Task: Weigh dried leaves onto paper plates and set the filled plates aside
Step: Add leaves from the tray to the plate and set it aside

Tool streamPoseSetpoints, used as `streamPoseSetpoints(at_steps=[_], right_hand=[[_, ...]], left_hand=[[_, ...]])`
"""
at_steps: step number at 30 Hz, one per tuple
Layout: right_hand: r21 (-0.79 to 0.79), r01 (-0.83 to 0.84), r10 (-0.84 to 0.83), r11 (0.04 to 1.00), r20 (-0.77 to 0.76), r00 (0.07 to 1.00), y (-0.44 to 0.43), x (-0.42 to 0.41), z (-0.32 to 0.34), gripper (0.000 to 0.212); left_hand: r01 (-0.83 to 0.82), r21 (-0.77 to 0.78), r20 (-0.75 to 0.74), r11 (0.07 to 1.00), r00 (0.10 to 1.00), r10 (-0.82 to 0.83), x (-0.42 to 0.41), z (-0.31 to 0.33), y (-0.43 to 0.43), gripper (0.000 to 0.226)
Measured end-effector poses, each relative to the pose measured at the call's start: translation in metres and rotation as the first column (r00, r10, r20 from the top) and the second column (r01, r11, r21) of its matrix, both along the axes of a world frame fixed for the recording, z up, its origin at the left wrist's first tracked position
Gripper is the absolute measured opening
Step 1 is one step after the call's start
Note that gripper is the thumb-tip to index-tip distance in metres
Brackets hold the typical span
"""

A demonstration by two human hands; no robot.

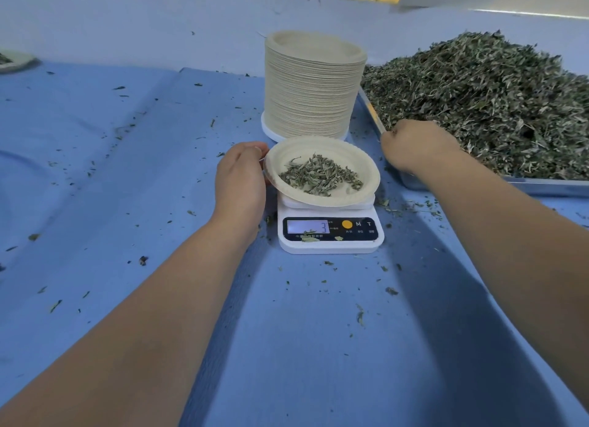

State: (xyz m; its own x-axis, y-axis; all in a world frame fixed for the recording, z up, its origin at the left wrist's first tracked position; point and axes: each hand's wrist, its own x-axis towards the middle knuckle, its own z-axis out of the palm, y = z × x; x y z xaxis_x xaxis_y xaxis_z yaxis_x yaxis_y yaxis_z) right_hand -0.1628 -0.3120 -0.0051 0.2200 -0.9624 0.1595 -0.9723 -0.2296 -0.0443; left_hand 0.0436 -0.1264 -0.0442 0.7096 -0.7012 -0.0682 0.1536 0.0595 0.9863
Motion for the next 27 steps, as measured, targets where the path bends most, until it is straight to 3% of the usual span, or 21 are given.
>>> streamPoseSetpoints(at_steps=[3,7,14,27], right_hand=[[0.067,0.009,-0.005,0.998,-0.058,0.998,0.005,0.003,0.001,0.058],[0.186,-0.019,0.034,0.982,-0.079,0.996,0.006,0.006,-0.007,0.05],[-0.013,0.029,-0.03,1.0,-0.066,0.997,0.02,-0.006,-0.021,0.046],[-0.02,0.012,-0.011,1.0,0.08,0.997,0.022,-0.008,-0.014,0.058]], left_hand=[[0.0,0.021,-0.005,1.0,1.0,0.0,0.002,0.0,-0.002,0.031],[-0.005,0.008,0.012,1.0,1.0,0.005,0.002,-0.002,-0.002,0.031],[-0.004,0.018,0.045,1.0,0.999,0.004,0.0,0.002,0.001,0.039],[-0.012,0.056,0.055,0.998,0.998,0.009,0.0,0.001,0.0,0.036]])
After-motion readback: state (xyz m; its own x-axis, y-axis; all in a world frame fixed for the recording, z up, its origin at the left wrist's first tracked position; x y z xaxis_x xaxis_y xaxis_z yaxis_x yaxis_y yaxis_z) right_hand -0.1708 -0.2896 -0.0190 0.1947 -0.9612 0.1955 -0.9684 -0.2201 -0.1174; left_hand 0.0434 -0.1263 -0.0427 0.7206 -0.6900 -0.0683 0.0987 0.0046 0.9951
